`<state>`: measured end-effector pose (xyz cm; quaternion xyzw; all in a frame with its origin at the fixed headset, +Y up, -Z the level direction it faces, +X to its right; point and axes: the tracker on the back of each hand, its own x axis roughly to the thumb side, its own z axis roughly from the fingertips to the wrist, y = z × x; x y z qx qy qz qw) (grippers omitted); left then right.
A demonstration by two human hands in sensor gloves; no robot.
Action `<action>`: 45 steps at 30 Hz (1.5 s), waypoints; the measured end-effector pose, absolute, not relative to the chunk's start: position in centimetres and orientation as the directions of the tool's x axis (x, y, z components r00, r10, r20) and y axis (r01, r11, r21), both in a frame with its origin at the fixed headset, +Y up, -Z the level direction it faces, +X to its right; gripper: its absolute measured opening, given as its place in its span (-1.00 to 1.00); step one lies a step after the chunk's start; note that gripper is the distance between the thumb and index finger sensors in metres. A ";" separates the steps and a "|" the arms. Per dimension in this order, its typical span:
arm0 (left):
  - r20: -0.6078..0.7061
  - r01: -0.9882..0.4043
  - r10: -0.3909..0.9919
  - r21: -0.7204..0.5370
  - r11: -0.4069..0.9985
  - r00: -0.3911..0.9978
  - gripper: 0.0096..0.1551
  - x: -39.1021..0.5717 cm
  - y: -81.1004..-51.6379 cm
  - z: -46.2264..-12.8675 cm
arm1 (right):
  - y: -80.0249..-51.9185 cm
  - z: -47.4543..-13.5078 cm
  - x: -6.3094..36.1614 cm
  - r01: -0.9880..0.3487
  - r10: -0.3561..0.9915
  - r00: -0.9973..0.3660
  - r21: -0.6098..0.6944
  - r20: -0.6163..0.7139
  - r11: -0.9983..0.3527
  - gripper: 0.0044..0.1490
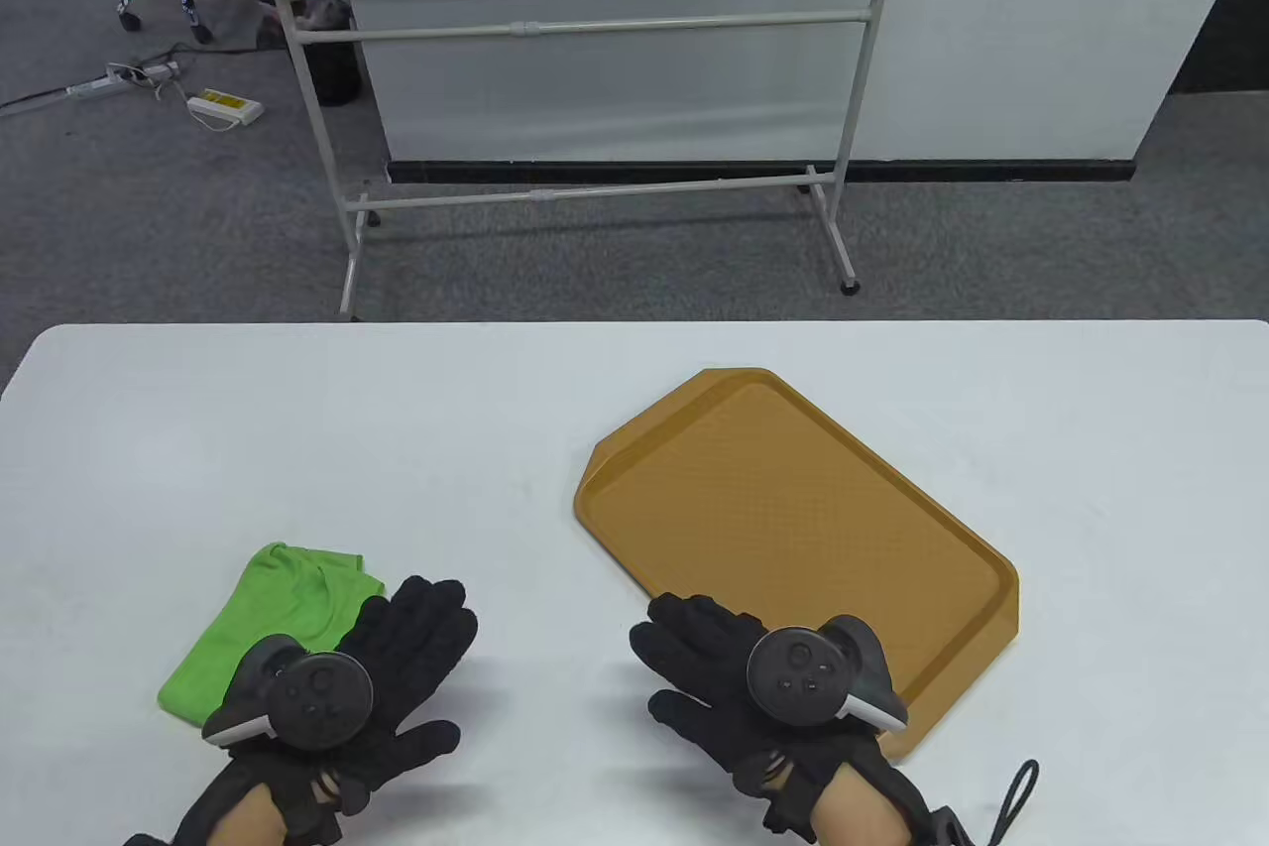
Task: Wipe the food tray with a square towel
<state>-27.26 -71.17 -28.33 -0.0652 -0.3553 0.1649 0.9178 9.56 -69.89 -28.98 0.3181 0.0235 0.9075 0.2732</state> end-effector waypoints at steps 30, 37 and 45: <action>0.635 -0.243 0.351 -0.254 0.936 0.689 0.06 -27.2 -71.3 -28.4 | -70.1 -29.1 9.3 -0.452 0.517 -0.668 0.259 0.535 -0.853 -0.12; 0.632 -0.241 0.351 -0.256 0.936 0.691 0.06 -27.3 -71.3 -28.4 | -70.3 -29.1 9.0 -0.432 0.513 -0.676 0.278 0.530 -0.858 -0.12; 0.632 -0.238 0.348 -0.255 0.937 0.693 0.05 -27.3 -71.3 -28.3 | -70.4 -29.1 9.0 -0.420 0.515 -0.688 0.298 0.511 -0.857 -0.12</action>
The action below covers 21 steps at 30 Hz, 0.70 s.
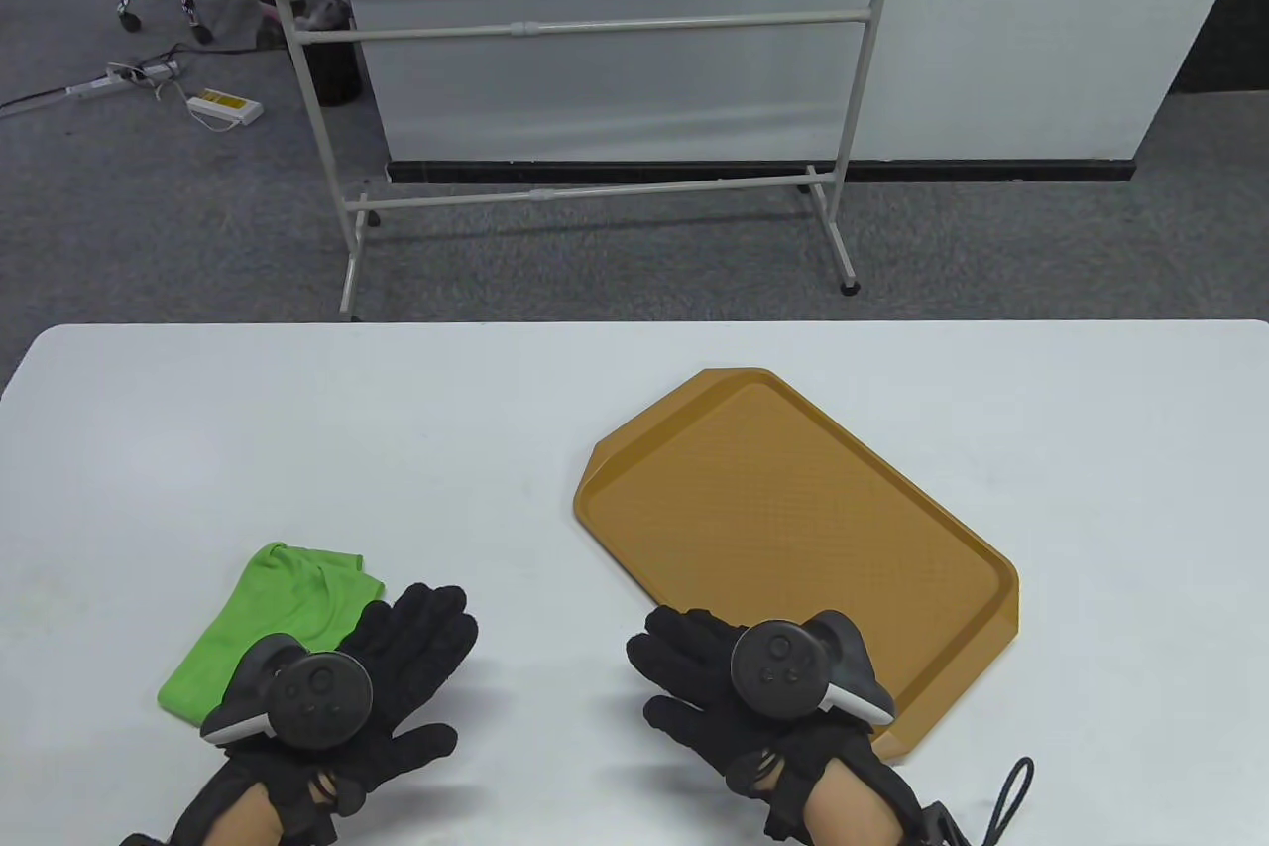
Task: Wipe the food tray with a square towel
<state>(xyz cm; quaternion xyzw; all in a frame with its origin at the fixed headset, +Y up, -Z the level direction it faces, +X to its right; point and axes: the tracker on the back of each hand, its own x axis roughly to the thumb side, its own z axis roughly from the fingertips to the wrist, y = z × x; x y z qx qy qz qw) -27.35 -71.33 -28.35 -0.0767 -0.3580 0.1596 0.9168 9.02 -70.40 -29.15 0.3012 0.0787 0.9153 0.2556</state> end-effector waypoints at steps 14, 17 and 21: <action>0.626 -0.229 0.344 -0.260 0.938 0.700 0.05 -27.4 -71.4 -28.4 | -72.5 -31.2 17.4 -0.383 0.351 -0.917 0.164 -0.191 -0.909 0.03; 0.624 -0.223 0.341 -0.263 0.939 0.703 0.04 -27.3 -71.5 -28.4 | -73.5 -31.5 20.9 -0.354 0.257 -0.879 0.187 -0.402 -0.916 0.03; 0.626 -0.217 0.334 -0.258 0.941 0.704 0.04 -27.1 -71.4 -28.4 | -74.0 -31.0 24.3 -0.343 0.167 -0.772 0.180 -0.614 -0.922 0.04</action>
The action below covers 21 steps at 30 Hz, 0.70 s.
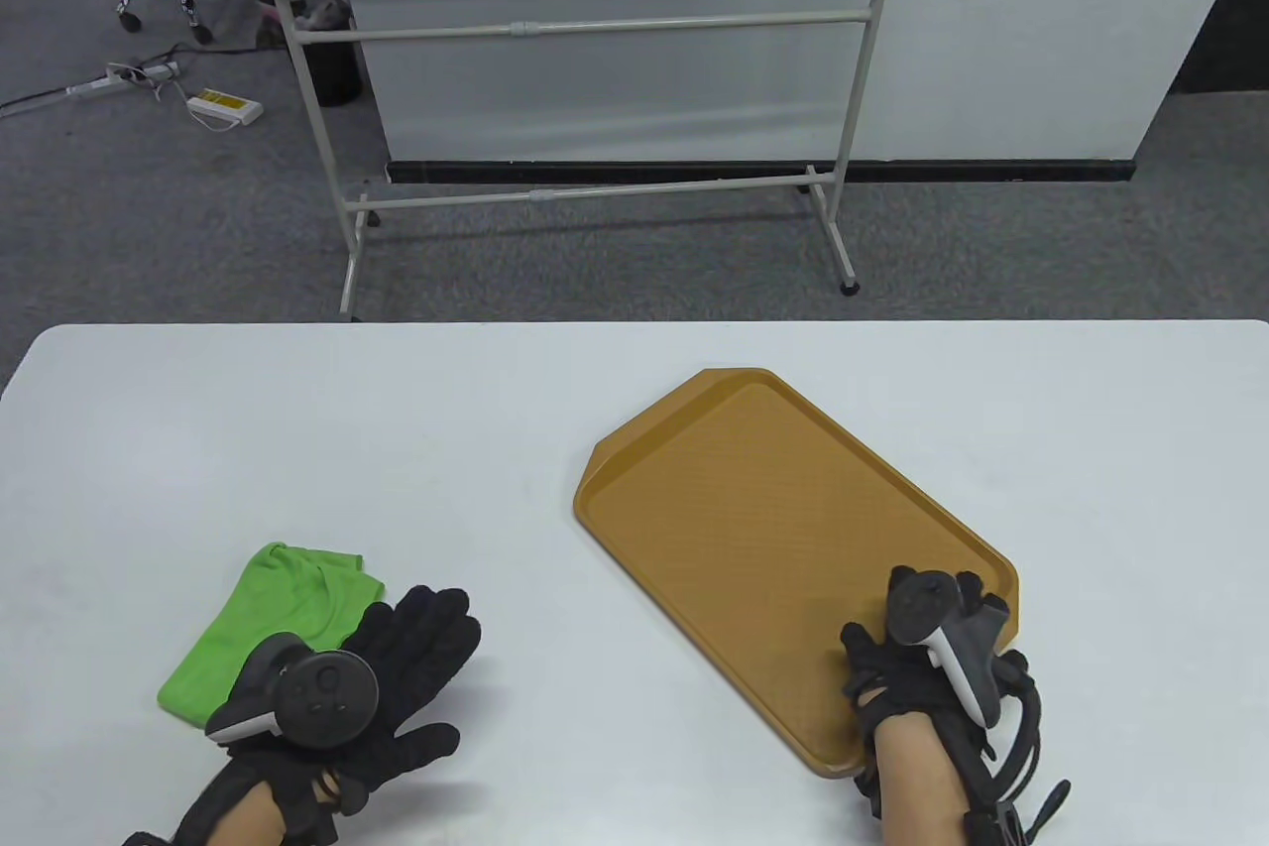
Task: Wipe the food tray with a square towel
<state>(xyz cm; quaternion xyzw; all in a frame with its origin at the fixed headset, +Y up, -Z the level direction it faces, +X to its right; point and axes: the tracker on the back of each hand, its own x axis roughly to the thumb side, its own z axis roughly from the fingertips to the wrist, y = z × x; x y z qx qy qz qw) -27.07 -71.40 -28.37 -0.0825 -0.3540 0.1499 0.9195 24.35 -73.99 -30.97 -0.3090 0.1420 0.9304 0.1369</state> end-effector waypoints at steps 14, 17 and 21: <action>0.613 -0.212 0.332 -0.262 0.941 0.717 0.02 -27.2 -71.6 -28.5 | -76.4 -31.1 27.1 -0.479 0.193 -0.691 0.241 -0.697 -0.844 -0.05; 0.610 -0.209 0.329 -0.261 0.942 0.720 0.02 -27.2 -71.6 -28.6 | -76.7 -31.7 27.1 -0.497 0.272 -0.662 0.139 -0.698 -0.856 -0.05; 0.613 -0.201 0.327 -0.267 0.942 0.719 0.02 -27.0 -71.7 -28.6 | -76.5 -31.9 26.9 -0.539 0.363 -0.624 0.044 -0.692 -0.841 -0.08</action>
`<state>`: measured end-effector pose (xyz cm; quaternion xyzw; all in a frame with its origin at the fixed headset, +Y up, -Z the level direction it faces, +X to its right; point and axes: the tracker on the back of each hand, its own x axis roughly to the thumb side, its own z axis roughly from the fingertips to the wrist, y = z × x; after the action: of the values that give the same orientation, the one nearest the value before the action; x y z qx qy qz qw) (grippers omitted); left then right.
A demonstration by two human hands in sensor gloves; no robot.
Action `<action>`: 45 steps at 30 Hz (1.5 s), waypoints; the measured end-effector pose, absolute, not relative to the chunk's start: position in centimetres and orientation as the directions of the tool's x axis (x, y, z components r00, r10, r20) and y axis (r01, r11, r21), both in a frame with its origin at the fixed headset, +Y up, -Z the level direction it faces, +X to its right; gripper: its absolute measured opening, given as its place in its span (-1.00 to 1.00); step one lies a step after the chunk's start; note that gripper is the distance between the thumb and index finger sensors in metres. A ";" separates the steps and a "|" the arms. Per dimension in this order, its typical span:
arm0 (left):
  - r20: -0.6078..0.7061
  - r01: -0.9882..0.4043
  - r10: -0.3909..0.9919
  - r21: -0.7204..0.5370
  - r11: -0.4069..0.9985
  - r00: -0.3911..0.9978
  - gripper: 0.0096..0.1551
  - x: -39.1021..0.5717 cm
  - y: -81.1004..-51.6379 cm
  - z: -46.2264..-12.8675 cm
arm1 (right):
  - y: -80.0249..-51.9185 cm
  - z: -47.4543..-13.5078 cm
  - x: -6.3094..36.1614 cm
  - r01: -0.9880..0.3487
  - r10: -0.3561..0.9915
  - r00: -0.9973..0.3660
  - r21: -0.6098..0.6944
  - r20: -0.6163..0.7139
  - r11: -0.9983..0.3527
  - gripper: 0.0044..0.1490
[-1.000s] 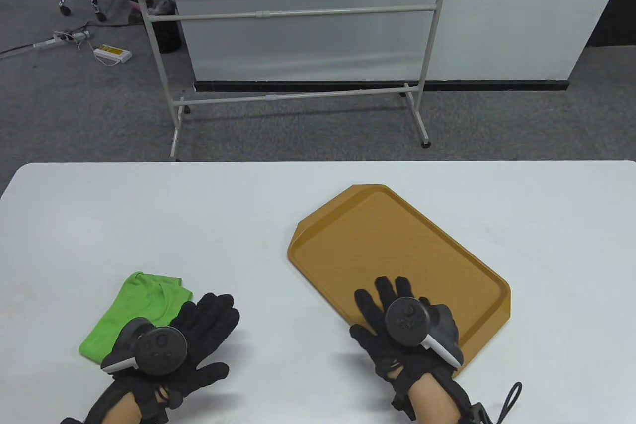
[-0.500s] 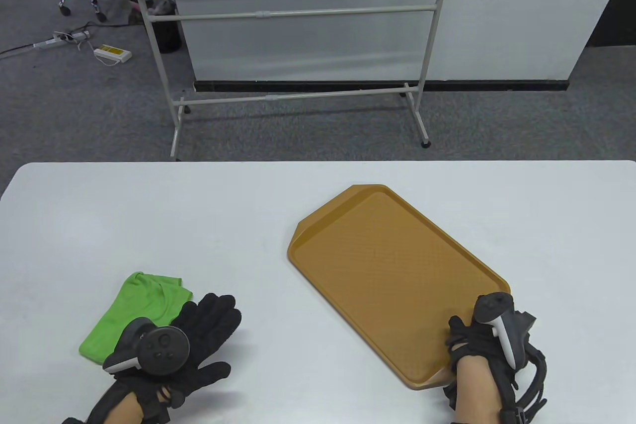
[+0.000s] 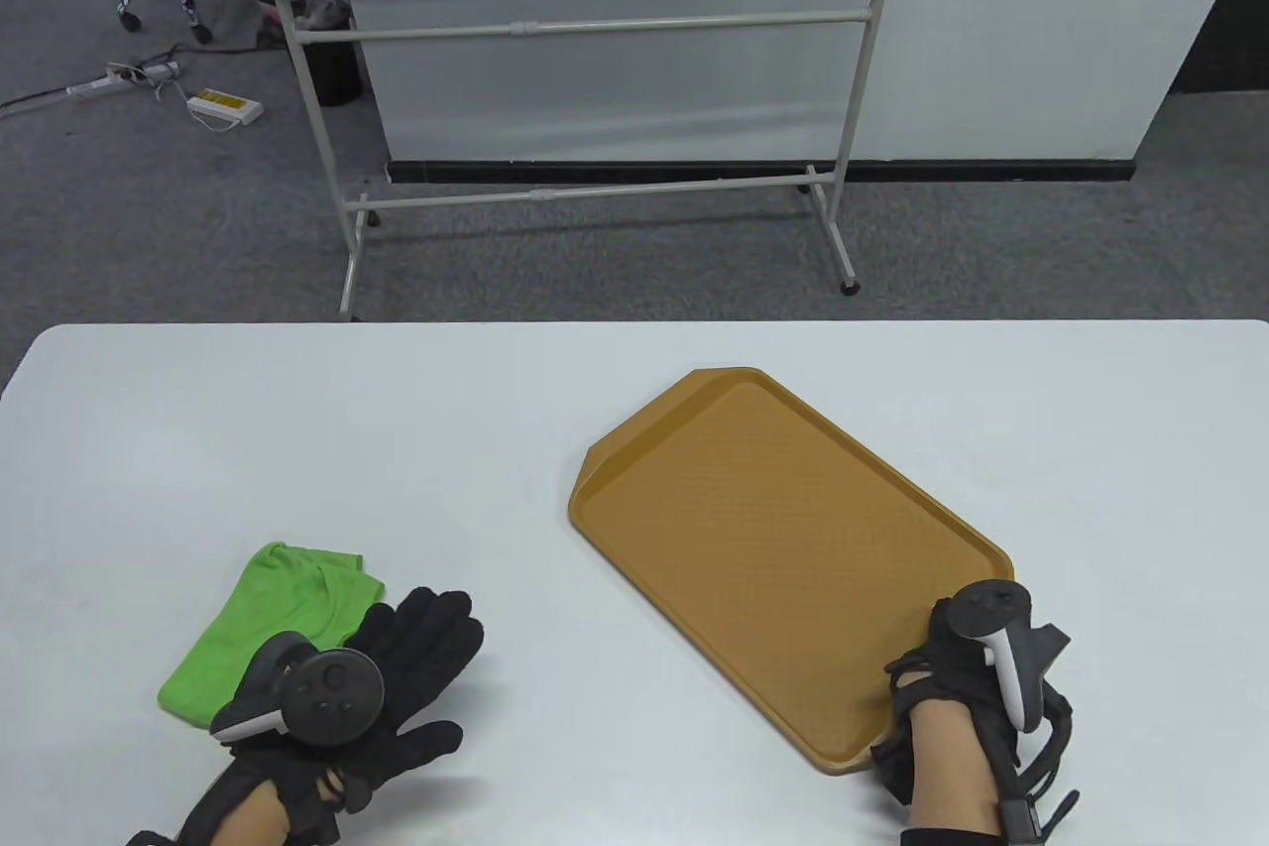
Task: Wipe the food tray with a square towel
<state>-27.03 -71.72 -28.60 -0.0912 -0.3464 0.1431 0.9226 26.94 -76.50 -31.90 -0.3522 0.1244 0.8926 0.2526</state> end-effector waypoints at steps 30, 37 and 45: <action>0.604 -0.178 0.328 -0.295 0.939 0.726 0.01 -26.6 -72.2 -28.9 | -74.9 -33.1 18.4 -0.428 0.378 -0.901 0.293 -0.214 -0.855 -0.08; 0.597 -0.172 0.327 -0.302 0.938 0.733 0.00 -26.6 -72.2 -28.9 | -75.9 -33.5 18.1 -0.388 0.330 -0.918 0.326 -0.221 -0.862 -0.09; 0.452 -0.221 0.292 -0.204 0.954 0.843 -0.08 -29.1 -71.0 -29.8 | -76.3 -33.6 18.0 -0.386 0.321 -0.919 0.351 -0.231 -0.853 -0.10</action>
<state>-29.14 -70.97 -29.77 -0.0720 -0.2464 0.1340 0.9571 18.03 -76.25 -33.58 -0.0820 0.1988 0.9590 0.1843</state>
